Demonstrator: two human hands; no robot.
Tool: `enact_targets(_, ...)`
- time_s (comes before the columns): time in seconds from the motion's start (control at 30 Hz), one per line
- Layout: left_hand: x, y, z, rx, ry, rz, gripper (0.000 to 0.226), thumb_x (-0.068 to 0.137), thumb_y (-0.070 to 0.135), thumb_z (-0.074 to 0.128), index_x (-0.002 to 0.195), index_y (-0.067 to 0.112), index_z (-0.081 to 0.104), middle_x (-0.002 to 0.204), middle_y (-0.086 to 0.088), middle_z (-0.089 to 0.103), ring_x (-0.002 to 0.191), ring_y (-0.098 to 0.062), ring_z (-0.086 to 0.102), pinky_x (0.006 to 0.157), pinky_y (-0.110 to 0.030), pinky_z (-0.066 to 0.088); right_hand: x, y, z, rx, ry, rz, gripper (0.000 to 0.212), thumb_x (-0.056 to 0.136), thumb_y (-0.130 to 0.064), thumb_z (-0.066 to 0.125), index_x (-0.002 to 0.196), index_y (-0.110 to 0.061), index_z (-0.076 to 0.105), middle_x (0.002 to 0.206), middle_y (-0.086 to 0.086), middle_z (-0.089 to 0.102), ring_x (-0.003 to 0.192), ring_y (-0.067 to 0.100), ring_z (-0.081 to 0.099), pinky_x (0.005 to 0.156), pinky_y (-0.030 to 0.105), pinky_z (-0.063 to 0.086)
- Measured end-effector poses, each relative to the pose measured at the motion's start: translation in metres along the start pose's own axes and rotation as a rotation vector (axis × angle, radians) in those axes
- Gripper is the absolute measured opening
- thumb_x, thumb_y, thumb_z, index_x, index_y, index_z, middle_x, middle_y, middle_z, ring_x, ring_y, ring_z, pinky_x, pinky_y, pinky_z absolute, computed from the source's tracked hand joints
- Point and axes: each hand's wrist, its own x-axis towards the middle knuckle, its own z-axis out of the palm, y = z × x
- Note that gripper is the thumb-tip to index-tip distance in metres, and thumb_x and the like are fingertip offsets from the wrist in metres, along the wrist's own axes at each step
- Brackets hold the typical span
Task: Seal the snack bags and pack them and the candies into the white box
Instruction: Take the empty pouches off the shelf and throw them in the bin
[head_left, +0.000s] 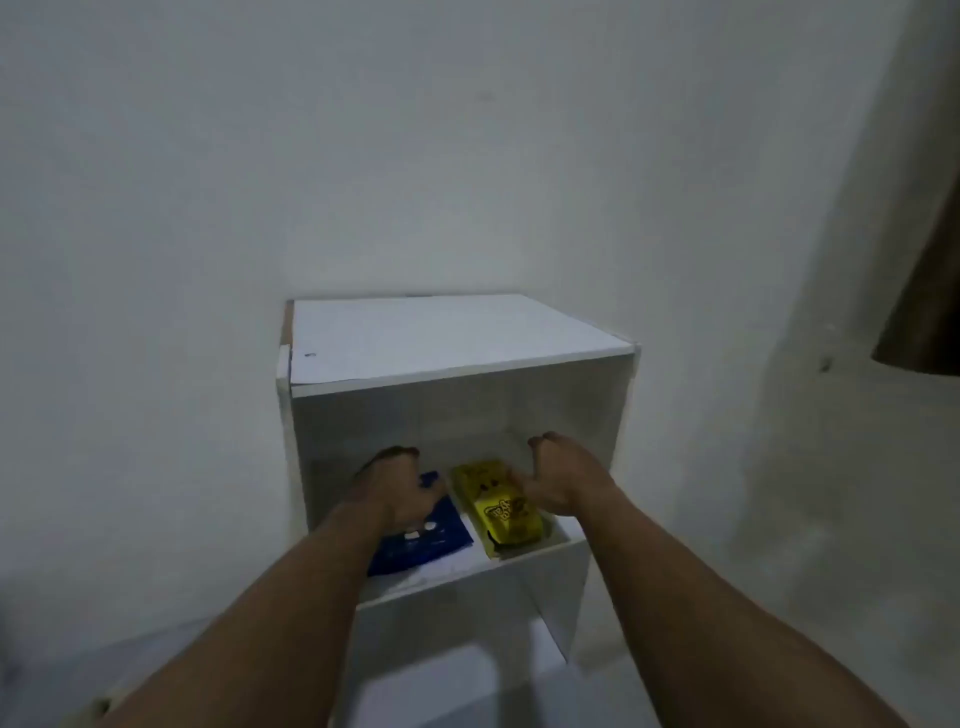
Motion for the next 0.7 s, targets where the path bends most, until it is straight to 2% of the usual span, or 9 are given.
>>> enact_targets(0.1, 0.015, -0.008, 0.021, 0.011, -0.059, -0.128, 0.082, 0.088, 0.063, 0.049, 0.15, 0.011, 0.034, 0.149, -0.01, 0.044, 0.13, -0.025, 0.048, 0.106, -0.033, 0.043, 0.025, 0.009, 0.019, -0.005, -0.063, -0.03, 0.055, 0.092, -0.054, 0.048, 0.12, -0.008, 0.058, 0.122, 0.014, 0.058, 0.107, 0.03, 0.058, 0.087, 0.038, 0.05)
enact_targets(0.17, 0.021, -0.013, 0.033, -0.021, -0.092, -0.205, 0.089, 0.085, 0.066, 0.05, 0.152, 0.013, 0.028, 0.143, -0.009, 0.052, 0.125, -0.023, 0.054, 0.105, -0.034, 0.045, 0.04, 0.013, 0.035, -0.014, -0.118, -0.048, 0.049, 0.093, -0.052, 0.049, 0.114, -0.009, 0.058, 0.119, 0.014, 0.058, 0.103, 0.03, 0.058, 0.086, 0.038, 0.051)
enact_targets(0.27, 0.027, -0.016, 0.042, 0.041, -0.08, -0.27, 0.074, 0.088, 0.06, 0.052, 0.143, 0.012, 0.041, 0.133, -0.007, 0.057, 0.112, -0.022, 0.058, 0.096, -0.035, 0.05, 0.057, 0.018, 0.057, -0.008, -0.152, -0.074, 0.049, 0.093, -0.052, 0.046, 0.112, -0.01, 0.06, 0.117, 0.013, 0.057, 0.099, 0.029, 0.058, 0.086, 0.039, 0.052)
enact_targets(0.37, 0.028, -0.023, 0.051, 0.077, -0.088, -0.297, 0.062, 0.082, 0.062, 0.057, 0.125, 0.017, 0.055, 0.121, -0.007, 0.06, 0.098, -0.022, 0.059, 0.084, -0.035, 0.054, 0.065, 0.021, 0.075, 0.004, -0.224, -0.078, 0.06, 0.095, -0.057, 0.042, 0.127, -0.007, 0.054, 0.124, 0.015, 0.051, 0.109, 0.031, 0.054, 0.084, 0.035, 0.044)
enact_targets(0.5, 0.022, -0.03, 0.068, 0.075, -0.11, -0.363, 0.077, 0.08, 0.066, 0.062, 0.138, 0.015, 0.048, 0.13, -0.01, 0.056, 0.107, -0.027, 0.058, 0.091, -0.037, 0.054, 0.073, 0.019, 0.091, 0.046, -0.285, -0.097, 0.08, 0.084, -0.072, 0.026, 0.135, -0.015, 0.049, 0.129, 0.014, 0.052, 0.11, 0.031, 0.051, 0.087, 0.038, 0.044)
enact_targets(0.6, 0.022, -0.032, 0.075, 0.099, -0.108, -0.426, 0.086, 0.076, 0.076, 0.057, 0.137, 0.017, 0.048, 0.125, -0.009, 0.061, 0.106, -0.027, 0.06, 0.09, -0.036, 0.054, 0.08, 0.018, 0.09, 0.042, -0.305, -0.092, 0.077, 0.091, -0.066, 0.034, 0.142, -0.01, 0.041, 0.136, 0.016, 0.048, 0.119, 0.032, 0.048, 0.095, 0.038, 0.042)
enact_targets(0.7, 0.028, -0.033, 0.075, 0.118, -0.112, -0.545, 0.1, 0.067, 0.082, 0.057, 0.142, 0.018, 0.04, 0.133, -0.01, 0.054, 0.116, -0.03, 0.054, 0.099, -0.038, 0.047, 0.083, 0.016, 0.084, -0.018, -0.324, -0.109, 0.088, 0.088, -0.074, 0.038, 0.149, -0.011, 0.034, 0.146, 0.015, 0.042, 0.127, 0.032, 0.043, 0.101, 0.038, 0.039)
